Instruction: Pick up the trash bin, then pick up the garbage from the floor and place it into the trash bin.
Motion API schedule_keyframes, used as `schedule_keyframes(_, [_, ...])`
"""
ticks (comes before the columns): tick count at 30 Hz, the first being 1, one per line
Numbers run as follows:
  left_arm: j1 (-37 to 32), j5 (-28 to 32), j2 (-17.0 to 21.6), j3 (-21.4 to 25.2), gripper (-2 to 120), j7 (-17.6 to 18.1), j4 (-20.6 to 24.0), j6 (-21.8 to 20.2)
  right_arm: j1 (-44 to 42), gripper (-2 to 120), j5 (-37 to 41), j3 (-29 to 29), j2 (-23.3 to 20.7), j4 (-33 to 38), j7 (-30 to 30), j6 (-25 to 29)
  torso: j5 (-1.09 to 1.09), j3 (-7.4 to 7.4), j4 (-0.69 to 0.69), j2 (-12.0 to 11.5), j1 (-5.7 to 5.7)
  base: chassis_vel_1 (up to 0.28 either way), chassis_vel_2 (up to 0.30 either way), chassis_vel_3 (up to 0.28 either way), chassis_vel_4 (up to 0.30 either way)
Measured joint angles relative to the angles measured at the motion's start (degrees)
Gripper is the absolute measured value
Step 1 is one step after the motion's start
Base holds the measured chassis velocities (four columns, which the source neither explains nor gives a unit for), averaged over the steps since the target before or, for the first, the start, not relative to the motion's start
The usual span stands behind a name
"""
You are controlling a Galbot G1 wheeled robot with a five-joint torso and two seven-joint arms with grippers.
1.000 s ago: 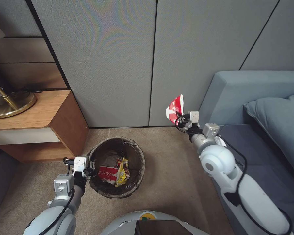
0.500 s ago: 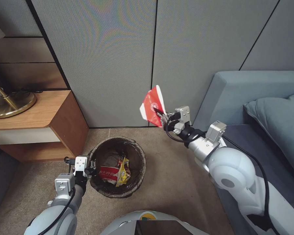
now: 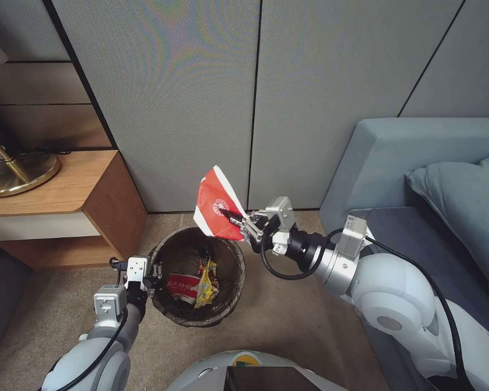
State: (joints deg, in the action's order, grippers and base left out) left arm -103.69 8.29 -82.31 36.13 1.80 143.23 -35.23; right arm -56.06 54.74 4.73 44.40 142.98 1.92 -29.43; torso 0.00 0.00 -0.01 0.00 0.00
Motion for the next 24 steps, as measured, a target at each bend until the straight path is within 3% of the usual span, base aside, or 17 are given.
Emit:
schedule_keyframes(16, [1.20, 0.25, -0.23, -0.25, 2, -0.02, 0.00, -0.34, 6.69, 0, -1.24, -12.62, -1.88, -2.22, 0.31, -1.78, 0.00, 0.00, 0.01, 0.00, 0.00, 0.000, 0.000, 0.000, 0.000])
schedule_keyframes(23, [1.19, 0.40, -0.22, -0.27, 2, -0.03, 0.00, -0.36, 6.90, -1, -2.82, -13.65, -2.29, -2.74, 0.16, -3.38, 0.00, 0.00, 0.00, 0.00, 0.00, 0.000, 0.000, 0.000, 0.000])
schedule_keyframes(24, [1.21, 0.45, -0.21, -0.26, 2, -0.03, 0.00, -0.36, 6.93, 3, -2.85, -13.56, -2.26, -2.69, 0.20, -4.11, 0.00, 0.00, 0.01, 0.00, 0.00, 0.000, 0.000, 0.000, 0.000])
